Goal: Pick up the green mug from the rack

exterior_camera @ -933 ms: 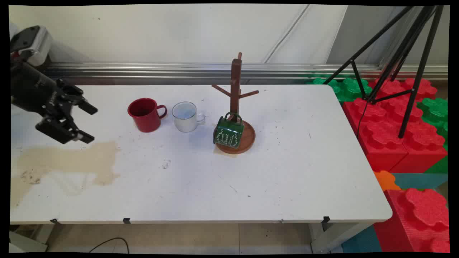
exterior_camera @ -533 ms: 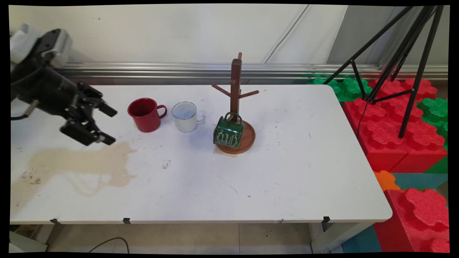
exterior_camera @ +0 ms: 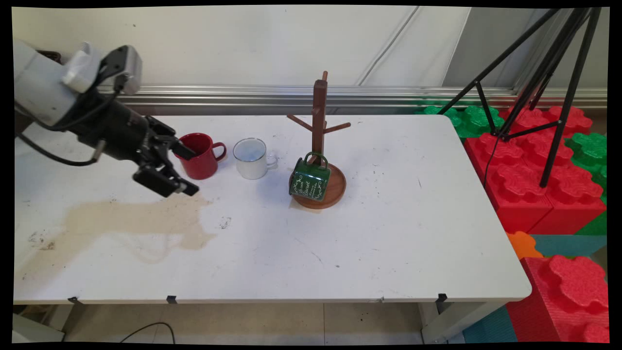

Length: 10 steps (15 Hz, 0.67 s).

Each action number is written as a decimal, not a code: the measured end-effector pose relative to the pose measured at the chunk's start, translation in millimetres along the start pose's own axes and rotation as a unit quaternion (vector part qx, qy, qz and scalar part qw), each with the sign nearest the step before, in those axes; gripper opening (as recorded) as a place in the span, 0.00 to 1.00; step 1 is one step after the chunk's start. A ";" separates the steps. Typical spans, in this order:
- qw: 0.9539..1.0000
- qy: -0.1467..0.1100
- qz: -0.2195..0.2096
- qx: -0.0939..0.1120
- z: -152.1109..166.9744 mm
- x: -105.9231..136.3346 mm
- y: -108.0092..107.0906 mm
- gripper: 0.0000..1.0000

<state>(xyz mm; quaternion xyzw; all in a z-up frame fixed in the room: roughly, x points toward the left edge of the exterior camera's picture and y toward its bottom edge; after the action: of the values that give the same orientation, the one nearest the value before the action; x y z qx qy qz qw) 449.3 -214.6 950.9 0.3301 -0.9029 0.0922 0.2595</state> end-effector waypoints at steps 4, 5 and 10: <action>1.000 0.013 -0.009 -0.001 20.4 11.3 -0.5 1.00; 1.000 0.015 -0.010 -0.001 24.4 13.4 -0.6 1.00; 0.999 0.024 -0.020 -0.002 44.6 22.2 0.7 1.00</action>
<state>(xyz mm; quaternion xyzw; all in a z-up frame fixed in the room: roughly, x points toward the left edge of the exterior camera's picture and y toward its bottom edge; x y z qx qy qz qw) 416.3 -241.4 924.9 0.3456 -0.8895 0.0934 0.2839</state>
